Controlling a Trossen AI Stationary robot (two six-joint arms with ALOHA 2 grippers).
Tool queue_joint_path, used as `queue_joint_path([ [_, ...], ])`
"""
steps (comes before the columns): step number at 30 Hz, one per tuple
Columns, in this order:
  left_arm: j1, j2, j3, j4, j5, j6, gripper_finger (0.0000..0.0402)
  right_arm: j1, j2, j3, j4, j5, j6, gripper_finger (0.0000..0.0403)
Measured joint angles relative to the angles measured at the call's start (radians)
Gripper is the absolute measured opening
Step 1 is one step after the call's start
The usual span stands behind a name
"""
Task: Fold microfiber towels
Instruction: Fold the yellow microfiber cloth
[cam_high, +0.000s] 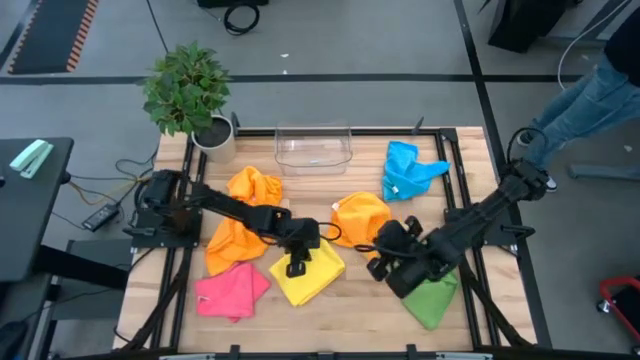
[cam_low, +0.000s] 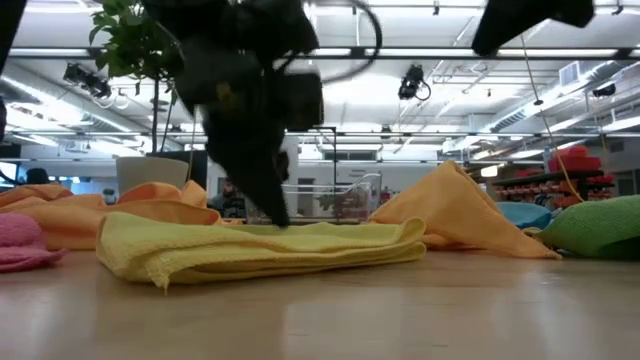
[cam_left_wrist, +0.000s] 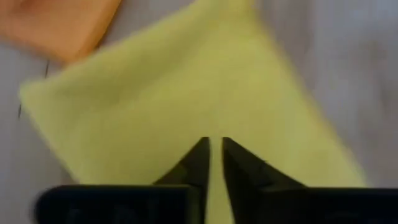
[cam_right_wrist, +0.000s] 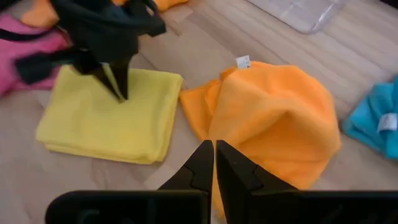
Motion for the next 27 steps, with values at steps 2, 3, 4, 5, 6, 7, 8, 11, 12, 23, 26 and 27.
queue_joint_path([
  [2, 0.016, 0.025, 0.001, 0.015, -0.012, 0.000, 0.0011, 0.023, 0.003, 0.000, -0.030, 0.003, 0.043, 0.0025],
  [3, 0.023, 0.037, 0.002, 0.010, -0.022, -0.002, 0.0013, 0.029, 0.006, 0.000, -0.031, 0.004, 0.057, 0.0025],
  [4, 0.033, 0.047, 0.003, 0.013, -0.020, -0.012, 0.0015, 0.033, 0.009, 0.000, -0.030, 0.004, 0.067, 0.0025],
  [5, 0.042, 0.055, 0.005, 0.015, -0.022, -0.037, 0.0016, 0.040, 0.011, 0.000, -0.033, 0.003, 0.075, 0.0025],
  [6, 0.055, 0.059, 0.006, 0.008, -0.016, -0.067, 0.0016, 0.046, 0.012, 0.000, -0.034, 0.000, 0.080, 0.0025],
  [7, 0.067, 0.060, 0.007, -0.003, -0.014, -0.101, 0.0014, 0.050, 0.013, 0.000, -0.031, -0.001, 0.081, 0.0025],
  [8, 0.078, 0.060, 0.008, -0.020, -0.023, -0.134, 0.0010, 0.052, 0.013, 0.000, -0.030, -0.003, 0.082, 0.0025],
  [11, 0.114, 0.037, 0.006, -0.080, -0.095, -0.239, 0.0007, 0.068, 0.016, 0.000, -0.035, -0.008, 0.088, 0.0025],
  [12, 0.127, 0.027, 0.004, -0.100, -0.128, -0.268, 0.0009, 0.071, 0.016, 0.000, -0.035, -0.008, 0.088, 0.0025],
  [23, 0.273, -0.028, -0.002, -0.272, -0.332, -0.435, 0.0014, 0.079, 0.016, 0.000, -0.037, -0.038, 0.079, 0.0025],
  [26, 0.313, -0.024, 0.000, -0.270, -0.325, -0.480, 0.0018, 0.084, 0.016, 0.000, -0.037, -0.043, 0.074, 0.0025],
  [27, 0.325, -0.024, 0.000, -0.270, -0.325, -0.495, 0.0016, 0.089, 0.016, 0.000, -0.036, -0.045, 0.073, 0.0025],
])
